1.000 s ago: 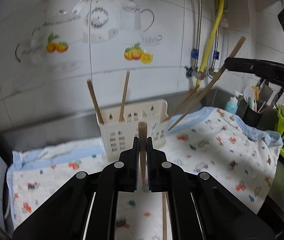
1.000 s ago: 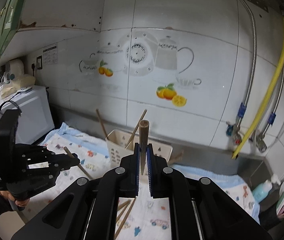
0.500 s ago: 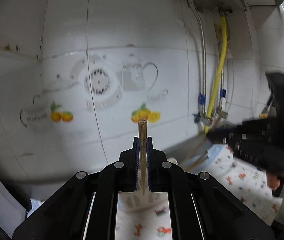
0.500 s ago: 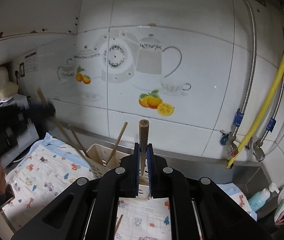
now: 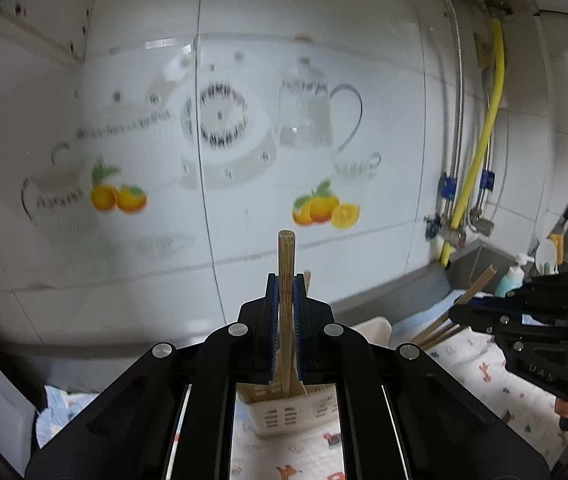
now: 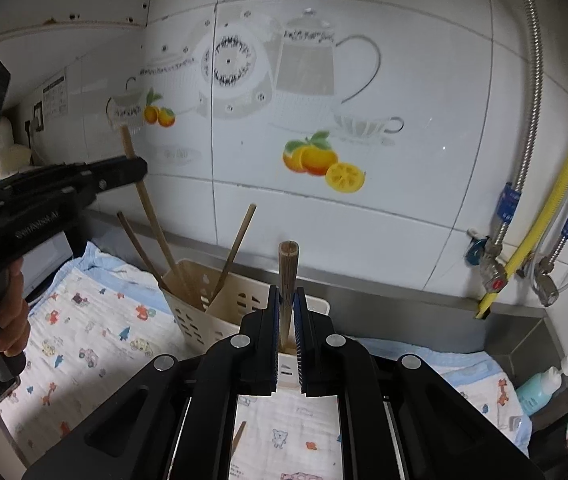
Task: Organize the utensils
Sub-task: 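Lower the chopsticks into the holder and open both tools, then return both open tools to the remaining chopsticks on the cloth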
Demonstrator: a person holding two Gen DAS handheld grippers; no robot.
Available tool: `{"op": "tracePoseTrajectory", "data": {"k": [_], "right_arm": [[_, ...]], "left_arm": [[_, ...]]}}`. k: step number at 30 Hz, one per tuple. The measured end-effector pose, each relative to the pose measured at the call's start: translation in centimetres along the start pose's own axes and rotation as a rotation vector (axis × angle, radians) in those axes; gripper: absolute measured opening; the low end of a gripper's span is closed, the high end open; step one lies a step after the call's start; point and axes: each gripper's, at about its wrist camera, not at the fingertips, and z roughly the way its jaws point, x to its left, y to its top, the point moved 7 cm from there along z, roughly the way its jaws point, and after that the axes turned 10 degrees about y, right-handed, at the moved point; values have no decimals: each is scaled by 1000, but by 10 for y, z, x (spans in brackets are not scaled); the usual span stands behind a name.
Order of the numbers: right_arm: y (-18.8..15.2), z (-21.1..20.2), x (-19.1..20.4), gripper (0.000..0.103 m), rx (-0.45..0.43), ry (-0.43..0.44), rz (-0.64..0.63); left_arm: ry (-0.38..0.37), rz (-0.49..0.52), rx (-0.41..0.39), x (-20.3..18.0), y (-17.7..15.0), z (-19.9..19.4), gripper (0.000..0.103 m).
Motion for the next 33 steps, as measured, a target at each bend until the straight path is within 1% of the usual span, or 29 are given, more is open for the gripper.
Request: {"op": "tracePoseTrajectory", "data": {"k": [2,5,10,12,13,14,16,18,19,20,24,26,28,29,30,31,33], "right_arm": [[-2,3,-1,7,7,1,4],[-3,6,-2,7,15,-3,10],[0,0,-1,8,-2,-16,8],[2,-7,-1,12,-16,-21,12],[3,-11,0,14,-23,-23,13],[3,-15,0,15,-28,-24,13],[2,-24,3,16,-40,-25,14],[-2,-37,8,19,-53,-28,11],[-5,-41,10,20,-55,-28,9],[-10,-47,14,21,-57,-29,7],[-34,-65,26,21,-57,-32,6],[-49,-73,34,22,-55,-30,3],[-69,-80,43,22,-47,-26,5],[-77,-81,46,22,-41,-27,2],[-86,-83,49,22,-36,-29,1],[-99,-84,53,22,-28,-27,6],[-119,-86,58,22,-15,-24,20]], "left_arm": [[-6,-4,19,0,-5,4,6],[-2,-5,24,1,-8,6,7],[-5,-13,16,2,-7,-2,8],[-11,-20,17,4,-6,-8,10],[-10,-26,15,5,-6,-13,15],[-13,-32,11,6,-5,-18,23],[-23,-48,-4,9,-5,-31,31],[-37,-63,-5,11,-8,-43,33],[-42,-70,1,12,-12,-49,37],[-44,-74,4,13,-16,-55,40],[-36,-76,29,14,-38,-75,43],[-38,-82,44,14,-52,-84,47],[-49,-106,20,14,-67,-94,50],[-65,-104,1,12,-76,-102,55],[-57,-91,11,11,-85,-106,59],[-39,-71,35,9,-96,-109,60],[-37,-54,46,7,-112,-116,63]]}}
